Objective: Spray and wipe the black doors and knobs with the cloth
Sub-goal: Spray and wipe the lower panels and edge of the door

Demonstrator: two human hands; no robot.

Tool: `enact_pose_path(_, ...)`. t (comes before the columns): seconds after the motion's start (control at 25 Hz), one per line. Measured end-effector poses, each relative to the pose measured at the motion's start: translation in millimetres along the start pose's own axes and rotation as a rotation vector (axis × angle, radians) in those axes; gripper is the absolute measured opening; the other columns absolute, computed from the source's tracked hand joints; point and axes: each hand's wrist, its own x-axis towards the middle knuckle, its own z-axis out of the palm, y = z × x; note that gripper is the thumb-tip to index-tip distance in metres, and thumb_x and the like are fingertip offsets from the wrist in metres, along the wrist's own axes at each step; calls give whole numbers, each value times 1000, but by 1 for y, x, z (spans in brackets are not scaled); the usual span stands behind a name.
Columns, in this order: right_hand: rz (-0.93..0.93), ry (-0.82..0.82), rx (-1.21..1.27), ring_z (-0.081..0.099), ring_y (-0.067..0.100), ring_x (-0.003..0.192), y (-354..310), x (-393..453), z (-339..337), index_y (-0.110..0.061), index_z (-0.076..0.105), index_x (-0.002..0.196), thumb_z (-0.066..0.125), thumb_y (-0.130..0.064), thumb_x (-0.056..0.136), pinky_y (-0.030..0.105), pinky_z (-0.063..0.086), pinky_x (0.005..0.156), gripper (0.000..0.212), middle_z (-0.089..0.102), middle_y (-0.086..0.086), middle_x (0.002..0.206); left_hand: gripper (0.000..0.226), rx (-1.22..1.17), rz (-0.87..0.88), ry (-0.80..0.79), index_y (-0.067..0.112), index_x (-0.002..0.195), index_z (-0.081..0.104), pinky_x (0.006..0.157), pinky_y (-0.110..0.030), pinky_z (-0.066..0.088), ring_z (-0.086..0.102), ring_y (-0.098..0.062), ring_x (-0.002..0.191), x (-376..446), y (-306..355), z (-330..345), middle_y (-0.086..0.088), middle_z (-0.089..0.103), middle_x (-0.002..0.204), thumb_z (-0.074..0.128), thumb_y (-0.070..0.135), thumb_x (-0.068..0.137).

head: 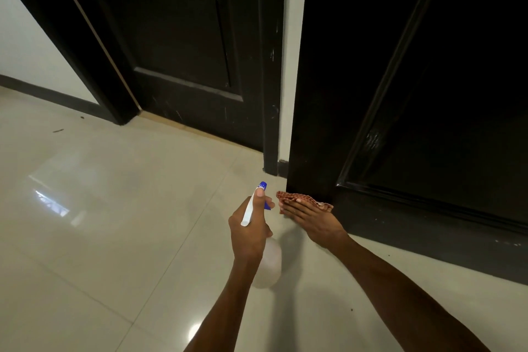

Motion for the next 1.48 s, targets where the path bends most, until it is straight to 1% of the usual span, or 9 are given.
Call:
enact_pose_path(0.08, 7, -42, -89, -35, 19, 142, -8, 6, 12, -18, -13, 159, 38, -16, 109, 39, -28, 110, 71, -36, 3, 155, 44, -18, -9, 20, 29, 77, 68, 47, -11, 45, 61, -16, 55, -1, -13, -3, 1, 69, 76, 39, 56, 96)
enact_pose_path(0.2, -20, -104, -70, -40, 18, 139, -15, 13, 20, -18, -20, 158, 26, -15, 110, 37, -35, 105, 67, -40, 2, 155, 47, -29, -4, 35, 31, 74, 68, 47, -12, 46, 59, -14, 49, -5, -27, -6, 4, 68, 71, 37, 61, 94)
enact_pose_path(0.36, -14, -104, 1, 18, 19, 153, 4, -32, 20, -19, 33, 159, 73, -13, 86, 34, -9, 126, 83, 19, 3, 166, 54, -9, -6, -1, 27, 78, 71, 51, -15, 48, 61, -16, 54, -12, -27, -10, 1, 69, 74, 35, 65, 90)
enact_pose_path(0.48, 123, -48, 73, 33, 20, 152, 28, -97, 29, -23, 25, 164, 56, -16, 93, 36, -7, 128, 78, 24, 1, 168, 58, -4, 5, -44, 22, 82, 72, 54, -18, 50, 62, -18, 55, -15, -21, -6, 3, 71, 79, 34, 66, 89)
enact_pose_path(0.64, 258, 56, 81, 16, 20, 159, 33, -113, 10, -23, 2, 166, 39, -19, 94, 38, -9, 128, 81, 17, 2, 171, 61, -9, -3, -81, 21, 83, 74, 60, -25, 53, 61, -20, 53, -15, -10, 2, -2, 71, 78, 35, 67, 88)
enact_pose_path(0.92, 416, 388, 212, -6, 21, 159, 23, -26, -64, -25, -9, 165, 67, -32, 94, 41, -17, 126, 104, -14, -3, 173, 65, 5, 38, -70, 15, 93, 74, 55, -17, 47, 60, -17, 55, -6, 11, 7, -7, 69, 75, 37, 67, 81)
enact_pose_path(1.04, 612, 441, 384, 6, 28, 158, 12, -60, -34, -25, -6, 166, 58, -28, 95, 43, -14, 127, 95, -17, -3, 173, 65, 34, 59, -116, 13, 97, 74, 47, -8, 45, 60, -17, 56, -8, 11, 8, -7, 69, 75, 41, 66, 80)
enact_pose_path(1.36, 1268, 637, 876, -20, 31, 157, 2, -87, -24, -24, -27, 159, 16, -57, 108, 49, -15, 126, 75, -29, 5, 168, 62, 81, 61, -264, 14, 87, 74, 45, -11, 46, 58, -15, 54, -26, 14, 15, -1, 67, 72, 40, 66, 83)
enact_pose_path(1.48, 1305, 671, 947, -21, 31, 157, 4, -95, -23, -26, -28, 158, 13, -59, 108, 44, -19, 125, 73, -27, 5, 168, 58, 113, 16, -287, 15, 89, 74, 47, -16, 47, 58, -16, 55, -31, 20, 24, -4, 69, 75, 43, 64, 89)
